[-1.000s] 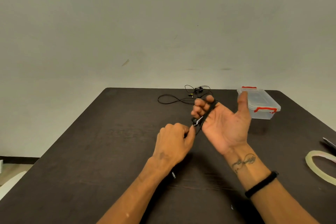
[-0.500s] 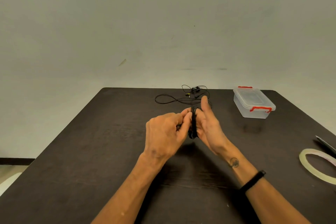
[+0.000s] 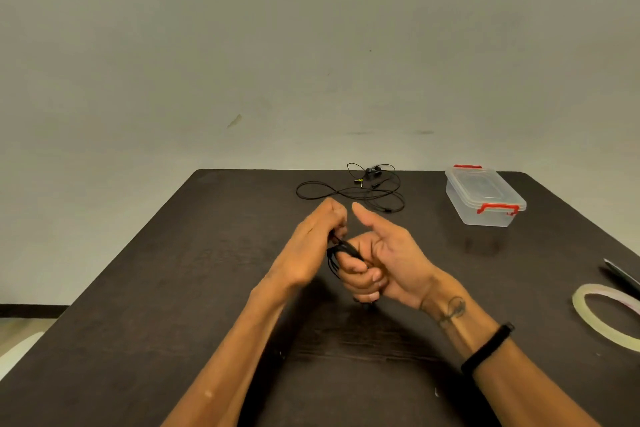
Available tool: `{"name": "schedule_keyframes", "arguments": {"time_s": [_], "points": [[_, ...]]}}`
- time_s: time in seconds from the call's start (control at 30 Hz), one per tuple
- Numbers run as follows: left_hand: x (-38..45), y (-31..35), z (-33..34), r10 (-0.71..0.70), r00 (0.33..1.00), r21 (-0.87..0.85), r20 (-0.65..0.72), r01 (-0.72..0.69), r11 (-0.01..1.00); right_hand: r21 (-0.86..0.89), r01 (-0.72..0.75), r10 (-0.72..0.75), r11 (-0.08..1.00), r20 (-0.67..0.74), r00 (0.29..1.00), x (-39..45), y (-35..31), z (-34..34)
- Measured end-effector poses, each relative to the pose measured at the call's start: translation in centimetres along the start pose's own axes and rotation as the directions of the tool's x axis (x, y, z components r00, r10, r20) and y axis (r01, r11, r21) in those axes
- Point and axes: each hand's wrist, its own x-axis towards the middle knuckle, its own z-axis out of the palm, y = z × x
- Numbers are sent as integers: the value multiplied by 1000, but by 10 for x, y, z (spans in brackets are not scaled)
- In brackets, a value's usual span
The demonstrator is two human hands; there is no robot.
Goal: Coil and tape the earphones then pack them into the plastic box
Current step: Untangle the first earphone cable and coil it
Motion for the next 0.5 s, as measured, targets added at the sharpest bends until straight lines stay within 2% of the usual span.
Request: {"name": "schedule_keyframes", "arguments": {"time_s": [0.07,0.13,0.3,0.4,0.5], "points": [[2,4,-1,-14,995,-104,100,25,994,145,25,-31,989,43,999,-2,-2,-5],[2,1,-4,4,988,-115,158,15,993,269,42,-56,962,48,997,-4,-3,-12],[0,-3,-14,52,993,-177,104,-33,984,410,103,-119,906,14,993,-10,-6,-20],[1,-7,-10,78,996,-45,49,-76,996,441,133,-155,888,15,988,-10,-6,-23],[-1,-12,0,57,996,20,67,-59,998,464,140,-169,874,20,985,-8,-2,-25]]}}
